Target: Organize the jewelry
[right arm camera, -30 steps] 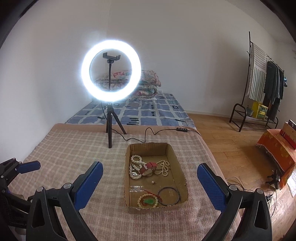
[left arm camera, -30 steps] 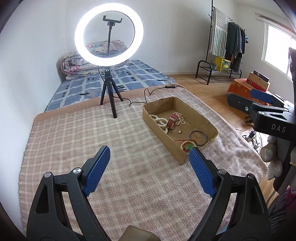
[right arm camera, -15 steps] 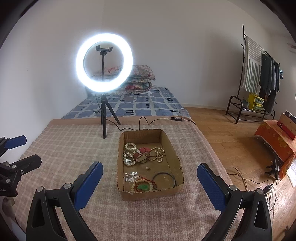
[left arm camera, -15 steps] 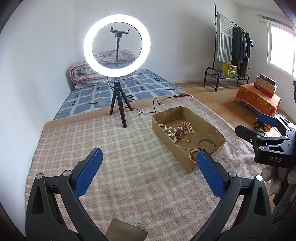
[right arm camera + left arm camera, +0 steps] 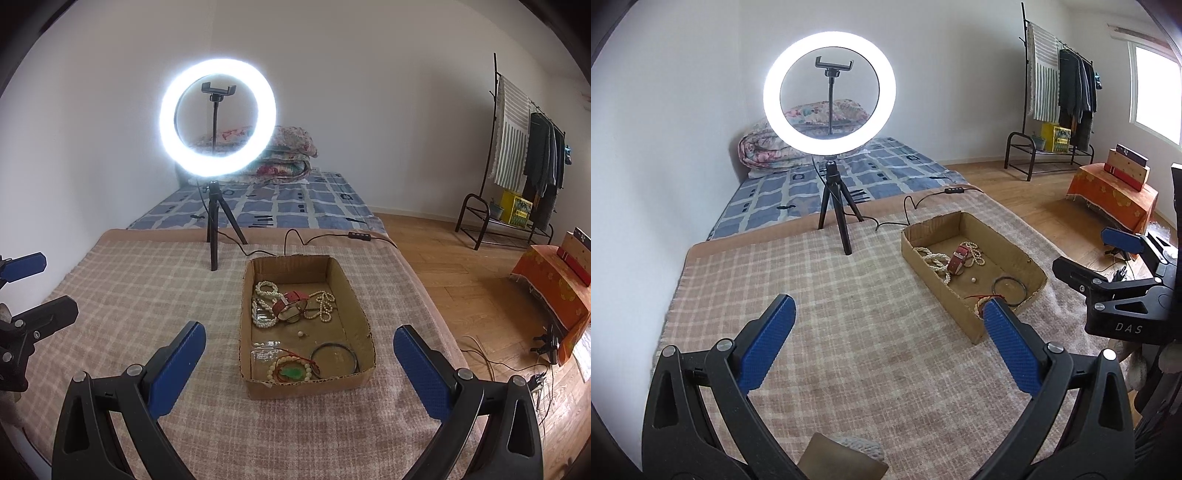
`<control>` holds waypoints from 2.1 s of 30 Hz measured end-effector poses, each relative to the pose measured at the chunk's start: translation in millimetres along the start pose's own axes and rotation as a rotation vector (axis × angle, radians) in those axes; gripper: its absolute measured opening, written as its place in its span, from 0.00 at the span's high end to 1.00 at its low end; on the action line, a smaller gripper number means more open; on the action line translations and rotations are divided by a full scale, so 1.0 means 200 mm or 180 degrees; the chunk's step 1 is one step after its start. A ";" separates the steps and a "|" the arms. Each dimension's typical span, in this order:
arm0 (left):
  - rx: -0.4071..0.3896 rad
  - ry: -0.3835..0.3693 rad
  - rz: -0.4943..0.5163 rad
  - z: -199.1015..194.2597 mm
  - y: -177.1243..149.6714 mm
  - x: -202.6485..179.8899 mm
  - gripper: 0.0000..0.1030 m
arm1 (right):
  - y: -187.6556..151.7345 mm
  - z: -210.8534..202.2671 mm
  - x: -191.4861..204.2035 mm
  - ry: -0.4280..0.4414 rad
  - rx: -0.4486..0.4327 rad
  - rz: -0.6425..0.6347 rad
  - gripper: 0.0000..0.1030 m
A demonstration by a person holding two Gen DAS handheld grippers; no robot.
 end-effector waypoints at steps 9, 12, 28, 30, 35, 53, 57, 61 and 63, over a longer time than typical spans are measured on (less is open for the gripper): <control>0.0007 -0.0002 -0.0006 0.00 0.00 0.00 0.00 | -0.01 0.01 0.02 -0.0002 0.0024 -0.0037 0.00; 0.0004 -0.0009 -0.0003 0.00 0.00 0.00 0.00 | -0.01 0.01 0.02 -0.0001 0.0028 -0.0034 0.00; 0.0005 -0.0013 -0.0006 0.00 0.00 0.00 0.00 | -0.02 0.02 0.02 0.0000 0.0043 -0.0035 0.00; 0.0004 -0.0016 -0.0011 -0.01 0.00 0.00 0.00 | -0.02 0.02 0.02 0.0000 0.0041 -0.0028 0.00; 0.0008 -0.0014 -0.0003 -0.01 0.00 0.00 0.00 | -0.02 0.02 0.02 0.0000 0.0044 -0.0028 0.00; 0.0010 -0.0003 -0.0013 -0.01 0.00 0.00 0.00 | -0.03 0.01 0.03 0.0008 0.0055 -0.0068 0.00; 0.0017 -0.0025 -0.0012 0.00 0.00 0.00 0.00 | -0.02 0.02 0.04 0.0009 0.0065 -0.0080 0.00; 0.0023 -0.0026 -0.0010 0.00 -0.01 -0.02 0.00 | -0.02 0.02 0.04 0.0009 0.0072 -0.0105 0.00; 0.0021 -0.0026 -0.0007 -0.01 -0.01 -0.02 0.00 | -0.02 0.02 0.04 0.0007 0.0070 -0.0109 0.00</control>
Point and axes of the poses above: each gripper's, at about its wrist camera, not at the fingertips, and z roughly the way its jaws point, x to its left, y to its top, the point moved 8 cm from there along z, roughly the way its jaws point, and after that the axes turned 11 degrees about x, right-handed, at the moved point
